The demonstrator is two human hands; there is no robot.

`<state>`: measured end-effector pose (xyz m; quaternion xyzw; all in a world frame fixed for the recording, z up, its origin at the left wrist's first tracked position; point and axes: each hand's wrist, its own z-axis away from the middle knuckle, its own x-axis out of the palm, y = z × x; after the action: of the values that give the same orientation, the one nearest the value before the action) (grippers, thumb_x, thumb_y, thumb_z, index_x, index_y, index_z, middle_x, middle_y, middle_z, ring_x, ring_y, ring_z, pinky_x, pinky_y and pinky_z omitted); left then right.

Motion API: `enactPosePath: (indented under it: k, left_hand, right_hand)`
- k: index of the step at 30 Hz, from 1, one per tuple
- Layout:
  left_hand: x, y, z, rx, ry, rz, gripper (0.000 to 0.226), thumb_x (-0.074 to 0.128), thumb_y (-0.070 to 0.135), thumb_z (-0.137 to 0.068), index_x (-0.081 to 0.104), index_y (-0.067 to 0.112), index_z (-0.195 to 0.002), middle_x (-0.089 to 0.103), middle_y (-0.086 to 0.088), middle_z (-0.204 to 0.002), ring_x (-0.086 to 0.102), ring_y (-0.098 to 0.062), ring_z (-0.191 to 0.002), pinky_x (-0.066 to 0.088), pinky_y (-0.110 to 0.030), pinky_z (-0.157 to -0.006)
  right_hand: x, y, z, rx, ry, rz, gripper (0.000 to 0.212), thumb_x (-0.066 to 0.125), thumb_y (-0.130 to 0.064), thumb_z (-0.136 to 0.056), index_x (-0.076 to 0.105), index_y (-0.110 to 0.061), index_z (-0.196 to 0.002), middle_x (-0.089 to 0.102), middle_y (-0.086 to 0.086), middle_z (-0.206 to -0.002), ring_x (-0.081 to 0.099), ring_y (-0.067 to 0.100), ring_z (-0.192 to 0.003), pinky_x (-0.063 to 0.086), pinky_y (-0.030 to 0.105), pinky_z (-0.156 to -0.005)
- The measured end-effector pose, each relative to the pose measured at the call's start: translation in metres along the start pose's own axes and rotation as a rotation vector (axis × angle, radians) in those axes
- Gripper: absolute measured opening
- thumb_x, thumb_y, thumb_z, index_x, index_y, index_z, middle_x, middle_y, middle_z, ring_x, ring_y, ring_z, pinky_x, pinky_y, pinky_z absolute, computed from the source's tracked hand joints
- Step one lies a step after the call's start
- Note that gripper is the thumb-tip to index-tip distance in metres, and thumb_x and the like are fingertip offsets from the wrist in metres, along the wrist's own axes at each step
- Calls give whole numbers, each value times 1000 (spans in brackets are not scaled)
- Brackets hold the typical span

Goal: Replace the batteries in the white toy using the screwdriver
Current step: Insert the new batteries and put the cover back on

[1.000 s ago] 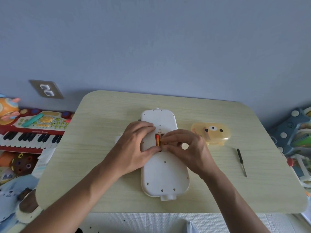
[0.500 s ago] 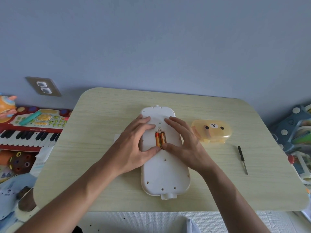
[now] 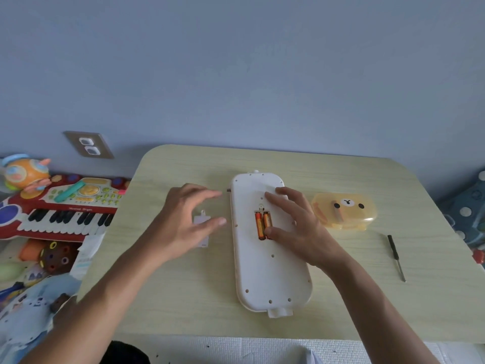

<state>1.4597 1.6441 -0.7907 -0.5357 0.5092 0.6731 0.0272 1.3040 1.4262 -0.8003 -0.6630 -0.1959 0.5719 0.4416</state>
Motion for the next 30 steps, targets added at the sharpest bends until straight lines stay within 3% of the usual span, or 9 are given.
enactPosePath:
  k: [3,7,10,14,17,21,23,27,30]
  left_hand:
    - [-14,-19,6,-142,-93,-43,58,80,47,-76,60,37,-130,52,11,-124,47,-12,-119,39,-27,-97]
    - [-18,-22,9,-202,-144,-46,60,85,38,-74,60,37,-128,50,10,-122,52,-10,-110,44,-29,-95]
    - [-14,-19,8,-197,-132,-51,49,86,32,-73,65,37,-117,53,10,-115,52,-11,-108,40,-25,-89]
    - [-12,-15,5,-221,-124,6,39,86,21,-73,66,37,-103,64,13,-103,59,-4,-92,46,-23,-76]
    - [-12,-9,1,-241,-98,90,36,82,15,-76,63,36,-98,71,5,-89,67,-7,-77,54,-32,-74]
    - [-5,19,-10,-194,48,270,43,77,11,-81,65,40,-111,68,3,-80,64,-9,-65,48,-26,-69]
    - [4,42,-15,-168,37,440,44,76,6,-82,69,36,-113,70,1,-82,64,-10,-64,51,-25,-69]
    - [24,72,-21,-101,-71,559,37,73,3,-85,71,29,-111,70,0,-78,64,-11,-60,52,-18,-64]
    - [31,74,-22,-47,-130,436,37,74,7,-85,70,35,-109,68,3,-73,68,-12,-59,56,-23,-66]
  right_hand:
    - [-5,5,0,-20,-61,33,71,78,-36,-84,46,-37,-148,26,-16,-152,31,8,-139,34,35,-116]
    - [-10,9,1,-47,-167,57,94,81,-53,-70,36,-39,-152,17,-24,-151,21,-26,-128,35,2,-97]
    - [-12,10,0,-54,-189,66,105,83,-58,-63,34,-37,-154,15,-25,-151,19,-34,-120,35,-8,-86]
    - [-13,11,-1,-67,-203,93,109,86,-56,-62,32,-37,-155,13,-24,-151,19,-37,-116,33,-10,-85]
    - [-14,12,-2,-63,-206,93,110,88,-55,-62,30,-39,-155,12,-27,-150,19,-37,-117,35,-9,-84]
    - [-13,11,-1,-59,-196,76,111,88,-55,-62,30,-39,-155,12,-28,-151,20,-33,-120,37,-3,-85]
    - [-13,11,-1,-56,-193,65,110,89,-54,-62,31,-39,-155,12,-28,-151,21,-32,-122,37,-4,-87]
    - [-14,5,1,-61,-198,62,101,89,-52,-63,33,-55,-148,12,-24,-152,31,-3,-134,41,21,-102]
    - [-13,4,1,-89,-194,67,92,89,-52,-63,37,-64,-138,13,-20,-153,28,1,-138,39,25,-101]
